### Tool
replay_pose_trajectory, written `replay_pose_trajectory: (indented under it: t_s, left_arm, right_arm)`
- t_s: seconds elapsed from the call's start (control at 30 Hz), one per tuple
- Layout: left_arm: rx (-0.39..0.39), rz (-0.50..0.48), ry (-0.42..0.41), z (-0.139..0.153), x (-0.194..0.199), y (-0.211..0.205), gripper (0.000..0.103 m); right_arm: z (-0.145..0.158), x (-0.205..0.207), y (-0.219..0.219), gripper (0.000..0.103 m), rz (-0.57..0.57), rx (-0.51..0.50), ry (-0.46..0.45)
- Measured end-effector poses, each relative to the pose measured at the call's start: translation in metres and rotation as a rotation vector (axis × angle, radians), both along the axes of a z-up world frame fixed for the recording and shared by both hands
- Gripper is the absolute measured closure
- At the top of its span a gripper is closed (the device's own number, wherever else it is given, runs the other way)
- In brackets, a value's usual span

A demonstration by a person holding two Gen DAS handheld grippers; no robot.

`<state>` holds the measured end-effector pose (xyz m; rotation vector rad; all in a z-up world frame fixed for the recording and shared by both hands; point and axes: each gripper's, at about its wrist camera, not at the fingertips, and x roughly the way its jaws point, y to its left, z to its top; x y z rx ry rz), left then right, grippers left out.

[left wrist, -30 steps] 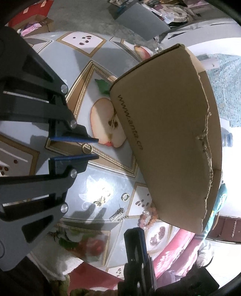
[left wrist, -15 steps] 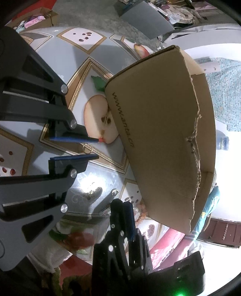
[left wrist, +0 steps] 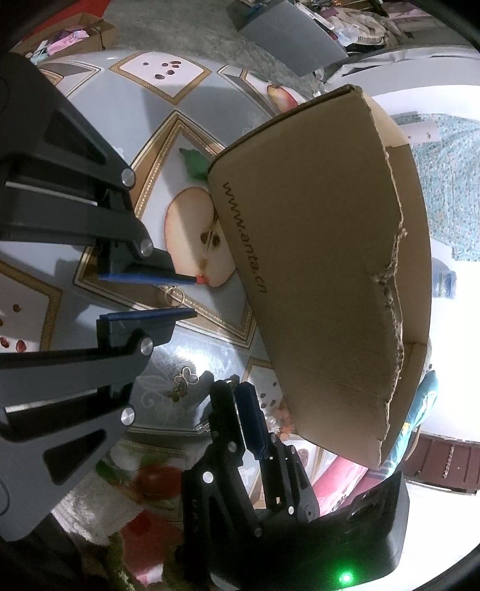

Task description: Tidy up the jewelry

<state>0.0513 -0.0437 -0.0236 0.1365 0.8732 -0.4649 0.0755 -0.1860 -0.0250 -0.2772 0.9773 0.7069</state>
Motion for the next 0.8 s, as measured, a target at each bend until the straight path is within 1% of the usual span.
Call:
replay_pose_trajectory:
  t_s: [0.03, 0.33, 0.5, 0.57, 0.6, 0.7, 0.8]
  left_arm:
    - [-0.001, 0.000, 0.000, 0.000, 0.000, 0.000, 0.092]
    - [0.003, -0.003, -0.008, 0.002, 0.001, 0.000, 0.092]
    - [0.002, -0.005, -0.032, 0.009, -0.004, 0.000, 0.092]
    - [-0.010, -0.008, -0.050, 0.019, -0.007, 0.001, 0.092]
    - [-0.015, -0.010, -0.057, 0.022, -0.008, 0.001, 0.092]
    - [-0.059, -0.024, -0.106, 0.048, -0.013, 0.004, 0.092]
    - [-0.096, -0.042, -0.154, 0.072, -0.014, 0.006, 0.092]
  right_arm:
    - [0.000, 0.000, 0.000, 0.090, 0.006, -0.005, -0.005]
    - [0.001, -0.003, -0.007, 0.091, -0.007, 0.035, 0.002]
    - [0.013, -0.006, -0.015, 0.091, -0.032, 0.067, -0.015]
    - [0.024, -0.010, -0.020, 0.096, -0.049, 0.096, -0.026]
    - [0.031, -0.011, -0.022, 0.096, -0.056, 0.113, -0.032]
    - [0.058, -0.016, -0.026, 0.096, -0.078, 0.178, -0.071]
    - [0.085, -0.020, -0.030, 0.096, -0.102, 0.230, -0.133]
